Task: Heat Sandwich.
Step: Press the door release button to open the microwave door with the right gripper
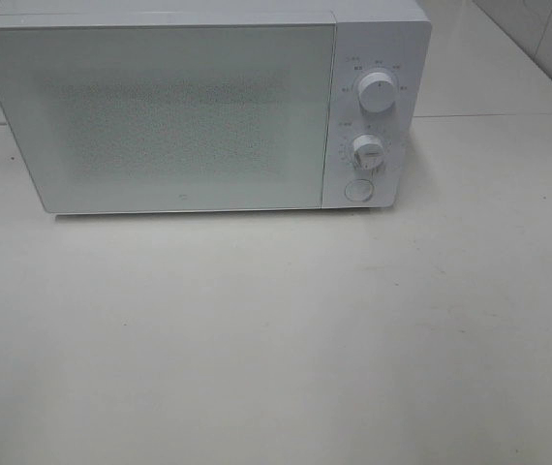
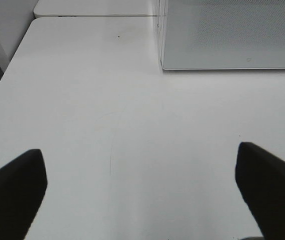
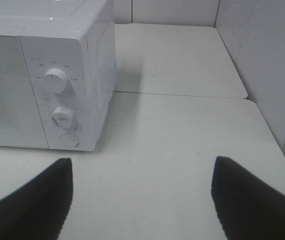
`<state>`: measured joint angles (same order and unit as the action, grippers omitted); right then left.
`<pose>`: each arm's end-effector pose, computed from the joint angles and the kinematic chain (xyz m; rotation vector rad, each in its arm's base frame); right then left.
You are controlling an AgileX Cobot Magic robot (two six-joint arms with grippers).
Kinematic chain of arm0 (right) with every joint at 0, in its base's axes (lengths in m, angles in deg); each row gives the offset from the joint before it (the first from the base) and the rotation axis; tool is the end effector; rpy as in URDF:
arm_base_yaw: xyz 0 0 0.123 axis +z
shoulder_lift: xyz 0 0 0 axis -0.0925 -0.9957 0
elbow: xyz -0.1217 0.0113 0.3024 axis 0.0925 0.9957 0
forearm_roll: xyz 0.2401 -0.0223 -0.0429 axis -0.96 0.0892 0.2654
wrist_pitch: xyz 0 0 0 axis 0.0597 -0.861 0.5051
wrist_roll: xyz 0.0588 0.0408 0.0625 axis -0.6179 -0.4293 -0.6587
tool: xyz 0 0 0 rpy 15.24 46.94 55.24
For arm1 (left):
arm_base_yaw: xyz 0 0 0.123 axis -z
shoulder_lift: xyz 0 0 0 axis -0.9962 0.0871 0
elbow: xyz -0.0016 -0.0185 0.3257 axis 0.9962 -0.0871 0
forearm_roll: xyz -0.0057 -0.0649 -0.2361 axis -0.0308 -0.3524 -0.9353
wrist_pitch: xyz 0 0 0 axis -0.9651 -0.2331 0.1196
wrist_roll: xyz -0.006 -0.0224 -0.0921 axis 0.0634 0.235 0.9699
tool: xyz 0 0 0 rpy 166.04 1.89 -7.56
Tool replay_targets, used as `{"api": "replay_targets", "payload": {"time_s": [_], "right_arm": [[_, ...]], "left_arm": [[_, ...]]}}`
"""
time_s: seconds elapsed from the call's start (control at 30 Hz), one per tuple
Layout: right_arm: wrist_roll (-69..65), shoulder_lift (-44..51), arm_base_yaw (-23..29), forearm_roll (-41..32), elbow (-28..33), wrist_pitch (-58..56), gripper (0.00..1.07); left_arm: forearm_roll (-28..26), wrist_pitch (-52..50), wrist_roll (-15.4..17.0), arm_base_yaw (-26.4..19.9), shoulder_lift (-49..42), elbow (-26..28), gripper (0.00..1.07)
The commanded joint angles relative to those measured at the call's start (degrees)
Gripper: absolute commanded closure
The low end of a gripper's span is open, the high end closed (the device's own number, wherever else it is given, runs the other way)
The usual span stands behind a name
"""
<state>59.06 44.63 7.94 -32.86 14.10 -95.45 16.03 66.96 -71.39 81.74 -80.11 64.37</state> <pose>0.0227 0.0021 0.3170 -0.0794 1.7897 0.0176 -0.0482 -0.0081 0.2735 -0.0015 2.0217 -0.0081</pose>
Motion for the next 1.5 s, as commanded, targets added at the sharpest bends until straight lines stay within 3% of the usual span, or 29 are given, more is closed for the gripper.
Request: {"api": "replay_targets", "payload": {"time_s": [0.03,0.23,0.7,1.2,1.37,1.5], "right_arm": [[-0.40,-3.38,0.11,-0.34,1.72,7.33,0.33],[-0.40,-9.80,0.11,-0.74,2.69,12.95,0.33],[-0.63,-33.23,0.11,-1.20,2.69,40.85,0.33],[0.52,-51.57,0.29,-1.49,3.32,65.78,0.33],[5.84,-55.52,5.56,-9.05,7.10,74.66,0.33],[12.09,-59.64,12.61,-18.96,10.37,81.47,0.33]], "left_arm": [[-0.17,-0.34,-0.17,0.40,-1.26,-0.23,0.10],[-0.17,-0.34,-0.17,0.40,-1.26,-0.23,0.10],[-0.17,-0.34,-0.17,0.40,-1.26,-0.23,0.10],[-0.17,-0.34,-0.17,0.40,-1.26,-0.23,0.10],[-0.17,-0.34,-0.17,0.40,-1.26,-0.23,0.10],[-0.17,-0.34,-0.17,0.40,-1.26,-0.23,0.10]]}}
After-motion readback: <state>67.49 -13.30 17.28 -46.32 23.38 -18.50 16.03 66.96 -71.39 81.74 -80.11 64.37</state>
